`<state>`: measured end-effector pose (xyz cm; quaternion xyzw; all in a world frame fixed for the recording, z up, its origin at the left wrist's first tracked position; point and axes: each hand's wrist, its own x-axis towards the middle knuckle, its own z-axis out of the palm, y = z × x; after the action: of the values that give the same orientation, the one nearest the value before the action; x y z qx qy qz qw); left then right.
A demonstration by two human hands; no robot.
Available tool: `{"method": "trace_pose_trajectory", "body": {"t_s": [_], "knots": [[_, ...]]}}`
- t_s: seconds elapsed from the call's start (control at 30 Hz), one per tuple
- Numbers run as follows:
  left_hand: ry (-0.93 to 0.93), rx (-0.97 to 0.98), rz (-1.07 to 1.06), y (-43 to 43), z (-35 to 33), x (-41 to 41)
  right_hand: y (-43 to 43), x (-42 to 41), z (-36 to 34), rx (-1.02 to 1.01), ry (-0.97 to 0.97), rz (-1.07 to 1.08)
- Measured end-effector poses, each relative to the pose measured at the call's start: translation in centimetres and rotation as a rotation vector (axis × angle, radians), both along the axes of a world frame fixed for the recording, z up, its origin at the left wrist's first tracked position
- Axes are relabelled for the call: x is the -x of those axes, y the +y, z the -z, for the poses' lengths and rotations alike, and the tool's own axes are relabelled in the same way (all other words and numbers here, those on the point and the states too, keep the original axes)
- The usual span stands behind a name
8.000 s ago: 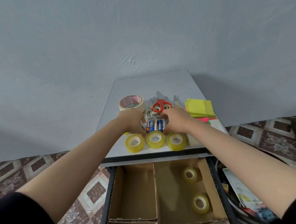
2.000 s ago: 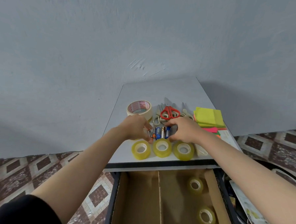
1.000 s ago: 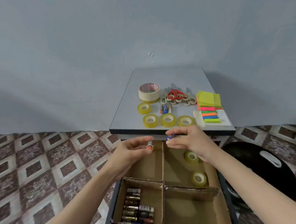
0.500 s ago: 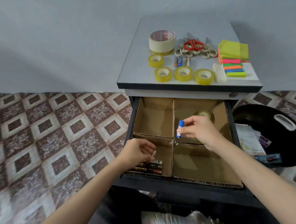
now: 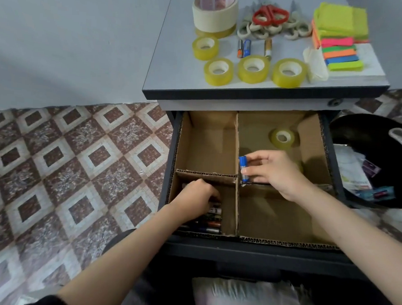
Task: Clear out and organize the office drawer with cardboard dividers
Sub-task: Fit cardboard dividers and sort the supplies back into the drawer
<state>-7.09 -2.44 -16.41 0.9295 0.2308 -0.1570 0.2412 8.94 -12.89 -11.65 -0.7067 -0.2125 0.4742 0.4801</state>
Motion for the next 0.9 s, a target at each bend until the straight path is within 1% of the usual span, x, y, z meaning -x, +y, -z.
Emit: {"method": "trace_pose_trajectory", "body": {"t_s": [0.23,0.33,0.4,0.43,0.47,0.53,0.57,0.6,0.67,0.73,0.83,0.9], "knots": [[-0.036,-0.031,0.052,-0.3,0.1,0.4,0.0,0.0,0.3,0.03,-0.048,-0.009],[-0.042,-0.051,0.046,-0.3,-0.1,0.9,-0.1,0.2,0.2,0.01,-0.032,0.026],[-0.092,-0.056,0.027,-0.3,-0.6,1.5,-0.3,0.2,-0.1,0.0,-0.029,0.048],[-0.149,-0.054,0.005,-0.3,-1.0,2.0,-0.4,0.2,-0.4,-0.006,-0.029,0.055],[-0.25,-0.06,-0.025,-0.3,-1.3,2.5,-0.5,0.1,-0.8,-0.015,-0.031,0.054],[-0.507,-0.134,-0.113,-0.1,-1.8,3.8,-0.7,0.2,-1.9,-0.03,-0.067,0.017],[-0.615,-0.179,-0.179,0.1,-2.0,4.4,-0.7,0.3,-2.5,-0.032,-0.103,-0.018],[-0.678,-0.194,-0.261,0.3,-2.1,5.0,-0.6,0.6,-3.1,-0.028,-0.148,-0.065],[-0.658,-0.095,-0.399,0.6,-2.0,5.9,-0.3,1.6,-4.0,-0.014,-0.248,-0.178],[-0.593,0.052,-0.416,0.4,-1.7,6.3,0.3,3.0,-4.6,0.002,-0.383,-0.318],[-0.595,0.234,-0.475,0.2,-1.5,6.2,1.6,5.7,-4.2,0.013,-0.545,-0.507],[-0.583,0.287,-0.513,0.5,-1.6,6.1,2.1,7.3,-2.8,0.044,-0.669,-0.655]]}}
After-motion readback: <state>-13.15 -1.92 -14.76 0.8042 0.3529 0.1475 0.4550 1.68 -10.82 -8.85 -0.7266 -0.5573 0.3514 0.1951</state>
